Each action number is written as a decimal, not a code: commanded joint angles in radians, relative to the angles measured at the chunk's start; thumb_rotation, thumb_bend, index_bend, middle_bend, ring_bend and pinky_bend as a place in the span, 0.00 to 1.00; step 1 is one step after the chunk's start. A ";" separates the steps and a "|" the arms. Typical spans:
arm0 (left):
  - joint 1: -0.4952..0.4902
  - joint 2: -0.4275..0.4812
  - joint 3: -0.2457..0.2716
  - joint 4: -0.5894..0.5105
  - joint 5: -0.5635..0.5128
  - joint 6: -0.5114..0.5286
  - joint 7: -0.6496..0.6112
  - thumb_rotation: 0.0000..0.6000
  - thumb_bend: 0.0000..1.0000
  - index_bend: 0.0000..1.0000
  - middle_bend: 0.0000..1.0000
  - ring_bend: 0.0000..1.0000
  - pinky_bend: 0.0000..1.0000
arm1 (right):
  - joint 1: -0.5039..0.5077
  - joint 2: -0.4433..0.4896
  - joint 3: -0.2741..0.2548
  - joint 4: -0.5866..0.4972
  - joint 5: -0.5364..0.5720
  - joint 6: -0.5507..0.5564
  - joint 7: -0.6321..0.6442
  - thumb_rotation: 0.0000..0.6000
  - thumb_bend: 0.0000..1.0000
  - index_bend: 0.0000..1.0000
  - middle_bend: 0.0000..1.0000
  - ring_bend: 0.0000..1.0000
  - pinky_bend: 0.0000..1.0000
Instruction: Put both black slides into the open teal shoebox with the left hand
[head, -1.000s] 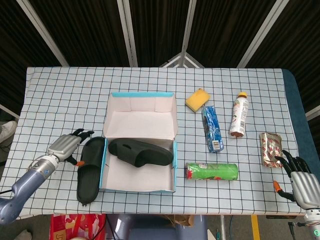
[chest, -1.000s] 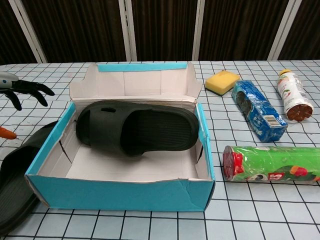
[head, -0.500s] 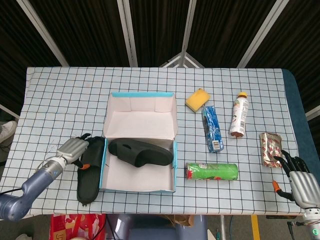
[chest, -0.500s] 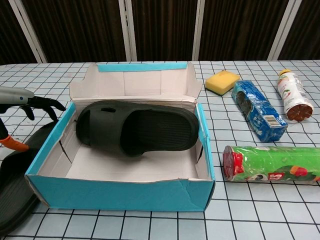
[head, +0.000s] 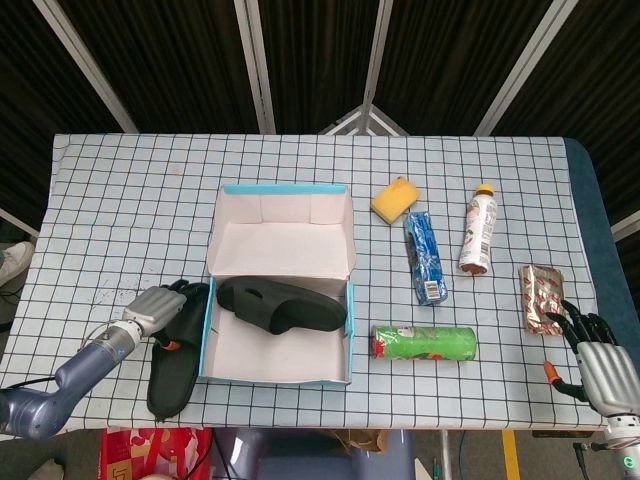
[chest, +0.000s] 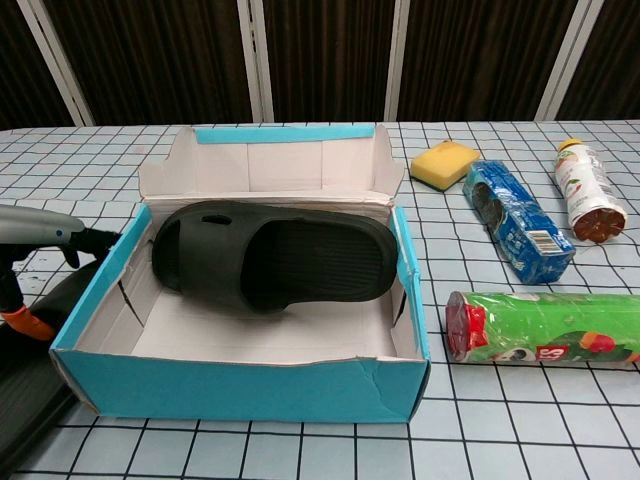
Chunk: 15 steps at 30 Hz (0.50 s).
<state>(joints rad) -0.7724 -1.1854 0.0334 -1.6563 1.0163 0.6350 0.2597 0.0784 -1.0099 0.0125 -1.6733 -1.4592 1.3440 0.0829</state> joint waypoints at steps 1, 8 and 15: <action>-0.007 -0.015 0.007 0.009 -0.010 0.005 0.017 1.00 0.29 0.08 0.23 0.02 0.19 | 0.002 0.000 -0.001 0.000 0.000 -0.003 0.000 1.00 0.39 0.17 0.05 0.13 0.07; -0.017 -0.031 0.019 0.009 -0.030 0.033 0.055 1.00 0.29 0.10 0.28 0.02 0.19 | -0.001 0.002 -0.002 -0.001 -0.003 0.001 0.005 1.00 0.39 0.17 0.05 0.13 0.07; -0.013 -0.038 0.021 0.010 -0.029 0.071 0.071 1.00 0.37 0.29 0.44 0.06 0.19 | 0.001 0.002 -0.002 -0.003 -0.002 0.000 0.000 1.00 0.39 0.17 0.05 0.13 0.07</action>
<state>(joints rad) -0.7866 -1.2218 0.0542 -1.6470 0.9870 0.7004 0.3268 0.0790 -1.0081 0.0101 -1.6758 -1.4612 1.3436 0.0831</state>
